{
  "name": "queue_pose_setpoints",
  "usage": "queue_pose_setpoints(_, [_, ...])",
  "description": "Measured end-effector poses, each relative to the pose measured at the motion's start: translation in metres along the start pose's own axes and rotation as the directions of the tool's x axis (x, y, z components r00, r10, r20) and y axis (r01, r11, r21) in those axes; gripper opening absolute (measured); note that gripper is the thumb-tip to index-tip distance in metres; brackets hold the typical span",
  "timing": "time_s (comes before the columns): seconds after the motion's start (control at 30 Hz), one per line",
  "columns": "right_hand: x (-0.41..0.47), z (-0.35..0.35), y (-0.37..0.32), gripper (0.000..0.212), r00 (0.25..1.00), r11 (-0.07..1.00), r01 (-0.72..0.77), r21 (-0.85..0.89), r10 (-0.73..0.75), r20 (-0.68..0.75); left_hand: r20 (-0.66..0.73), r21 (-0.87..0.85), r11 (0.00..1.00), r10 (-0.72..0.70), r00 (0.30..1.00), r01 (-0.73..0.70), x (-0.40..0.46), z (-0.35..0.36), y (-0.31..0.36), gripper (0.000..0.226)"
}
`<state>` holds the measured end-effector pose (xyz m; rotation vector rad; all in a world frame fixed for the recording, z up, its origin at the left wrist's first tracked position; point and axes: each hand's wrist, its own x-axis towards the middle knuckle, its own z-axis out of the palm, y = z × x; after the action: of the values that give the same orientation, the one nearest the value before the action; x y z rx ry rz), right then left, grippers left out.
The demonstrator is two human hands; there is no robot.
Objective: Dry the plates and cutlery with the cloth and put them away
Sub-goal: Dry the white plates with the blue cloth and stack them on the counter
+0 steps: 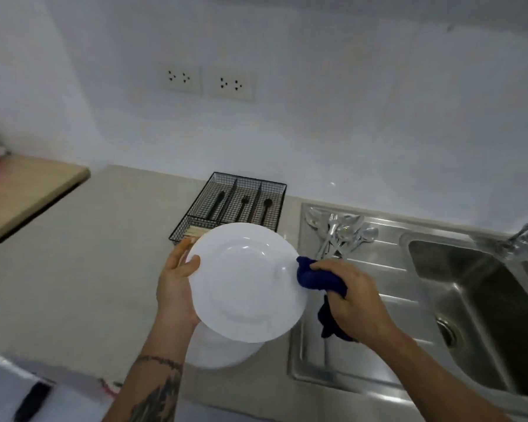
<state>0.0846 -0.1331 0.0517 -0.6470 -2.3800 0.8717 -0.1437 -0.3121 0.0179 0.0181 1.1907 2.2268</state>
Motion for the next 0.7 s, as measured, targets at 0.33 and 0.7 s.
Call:
queue_pose_setpoints(0.33, [0.004, 0.013, -0.008, 0.062, 0.997, 0.992, -0.062, 0.114, 0.058, 0.044, -0.231, -0.041, 0.999, 0.02, 0.973, -0.03, -0.016, -0.053, -0.006, 0.036])
queue_pose_setpoints(0.7, [-0.006, 0.01, 0.0, 0.06, 0.994, 0.983, -0.107, 0.147, 0.101, 0.052, -0.358, 0.402, 0.91, 0.26, 0.897, -0.103, -0.027, -0.048, -0.011, 0.04])
